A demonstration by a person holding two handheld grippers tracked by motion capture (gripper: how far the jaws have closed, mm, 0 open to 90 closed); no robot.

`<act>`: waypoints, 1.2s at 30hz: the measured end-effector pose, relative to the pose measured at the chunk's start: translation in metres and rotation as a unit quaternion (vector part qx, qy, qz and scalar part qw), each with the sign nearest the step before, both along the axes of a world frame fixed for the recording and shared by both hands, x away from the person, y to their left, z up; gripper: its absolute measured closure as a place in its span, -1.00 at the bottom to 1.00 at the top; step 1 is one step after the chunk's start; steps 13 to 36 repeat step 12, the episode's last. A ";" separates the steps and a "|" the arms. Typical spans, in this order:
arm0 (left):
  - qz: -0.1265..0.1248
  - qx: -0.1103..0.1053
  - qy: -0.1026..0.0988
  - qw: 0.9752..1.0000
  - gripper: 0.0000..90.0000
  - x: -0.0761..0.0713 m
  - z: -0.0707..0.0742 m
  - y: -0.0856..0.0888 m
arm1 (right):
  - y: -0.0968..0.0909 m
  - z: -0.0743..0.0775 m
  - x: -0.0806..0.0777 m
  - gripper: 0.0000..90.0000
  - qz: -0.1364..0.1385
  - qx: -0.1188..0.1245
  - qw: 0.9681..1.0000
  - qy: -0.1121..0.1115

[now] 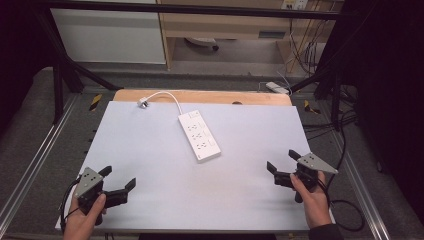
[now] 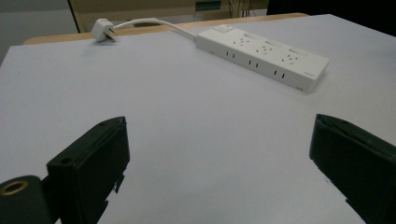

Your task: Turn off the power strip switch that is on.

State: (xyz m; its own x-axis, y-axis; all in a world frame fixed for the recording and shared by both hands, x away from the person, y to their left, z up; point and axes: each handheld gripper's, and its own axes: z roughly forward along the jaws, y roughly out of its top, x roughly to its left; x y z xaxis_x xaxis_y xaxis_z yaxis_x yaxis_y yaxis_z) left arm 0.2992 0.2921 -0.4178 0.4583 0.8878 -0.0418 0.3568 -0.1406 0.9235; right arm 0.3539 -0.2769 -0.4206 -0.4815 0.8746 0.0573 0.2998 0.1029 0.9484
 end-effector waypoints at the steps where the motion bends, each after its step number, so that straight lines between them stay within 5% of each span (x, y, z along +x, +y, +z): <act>1: 0.000 0.000 0.000 1.000 -0.89 0.000 0.000 0.000 | 0.001 -0.003 0.000 -0.91 0.002 -0.003 1.000 0.003; 12: -0.001 0.000 0.000 1.000 -0.89 0.000 0.000 0.000 | 0.025 -0.024 0.008 -0.92 0.033 -0.026 0.998 0.050; 36: -0.001 0.000 0.000 1.000 -0.89 0.000 0.000 0.000 | 0.025 -0.024 0.008 -0.92 0.033 -0.026 0.998 0.050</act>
